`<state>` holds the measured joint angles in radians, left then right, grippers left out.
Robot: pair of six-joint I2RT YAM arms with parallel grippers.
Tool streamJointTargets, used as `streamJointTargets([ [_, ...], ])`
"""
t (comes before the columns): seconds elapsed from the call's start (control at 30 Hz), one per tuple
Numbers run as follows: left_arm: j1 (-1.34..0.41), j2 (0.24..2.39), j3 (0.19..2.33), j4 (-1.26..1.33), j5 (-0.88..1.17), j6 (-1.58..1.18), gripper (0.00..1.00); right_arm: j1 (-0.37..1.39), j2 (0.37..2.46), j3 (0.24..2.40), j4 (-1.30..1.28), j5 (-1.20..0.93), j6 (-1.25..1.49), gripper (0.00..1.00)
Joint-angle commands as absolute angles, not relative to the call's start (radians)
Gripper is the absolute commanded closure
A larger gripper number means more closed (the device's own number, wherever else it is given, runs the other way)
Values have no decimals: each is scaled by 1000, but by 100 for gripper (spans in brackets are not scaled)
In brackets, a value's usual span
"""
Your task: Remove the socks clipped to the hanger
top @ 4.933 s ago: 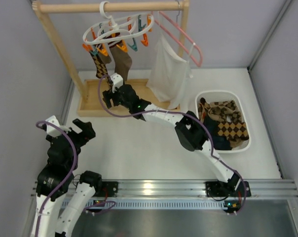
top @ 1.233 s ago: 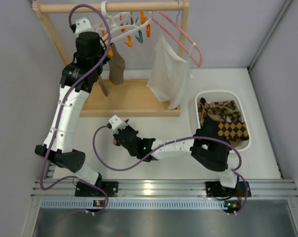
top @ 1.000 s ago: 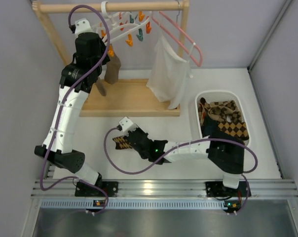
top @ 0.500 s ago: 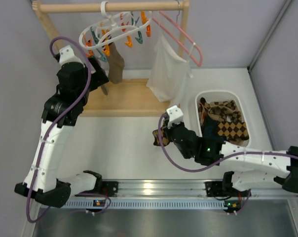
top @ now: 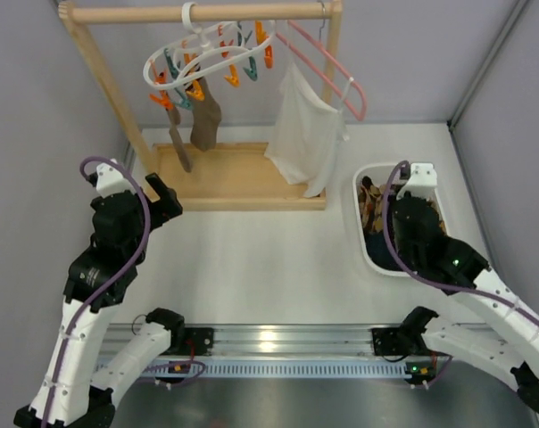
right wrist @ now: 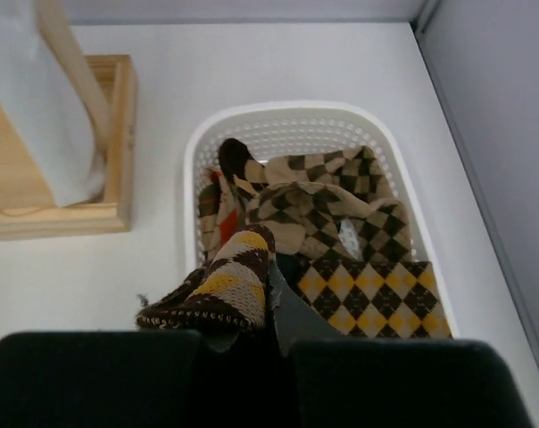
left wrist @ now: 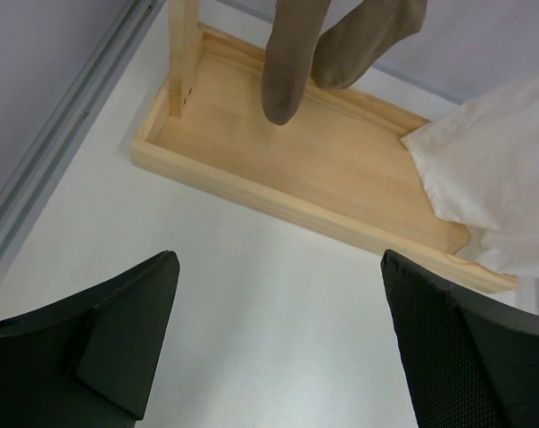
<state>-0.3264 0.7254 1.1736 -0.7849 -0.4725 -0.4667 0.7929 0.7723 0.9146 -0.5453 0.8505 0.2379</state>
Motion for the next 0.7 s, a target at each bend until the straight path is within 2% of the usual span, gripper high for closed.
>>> streamJointTargets([
  [0.0, -324, 707, 1106, -765, -482, -410, 2, 628, 831, 1001, -597, 686, 195, 100],
  [0.2, -325, 701, 1019, -753, -471, -428, 2, 309, 982, 1107, -493, 415, 202, 100],
  [0.4, -325, 716, 963, -727, -423, -430, 2, 174, 1117, 1199, -336, 244, 256, 100],
  [0.53, -325, 706, 948, -719, -400, -430, 2, 127, 1170, 1213, -285, 255, 297, 100],
  [0.67, -325, 681, 937, -713, -390, -431, 2, 110, 1190, 1065, -232, 282, 350, 100],
])
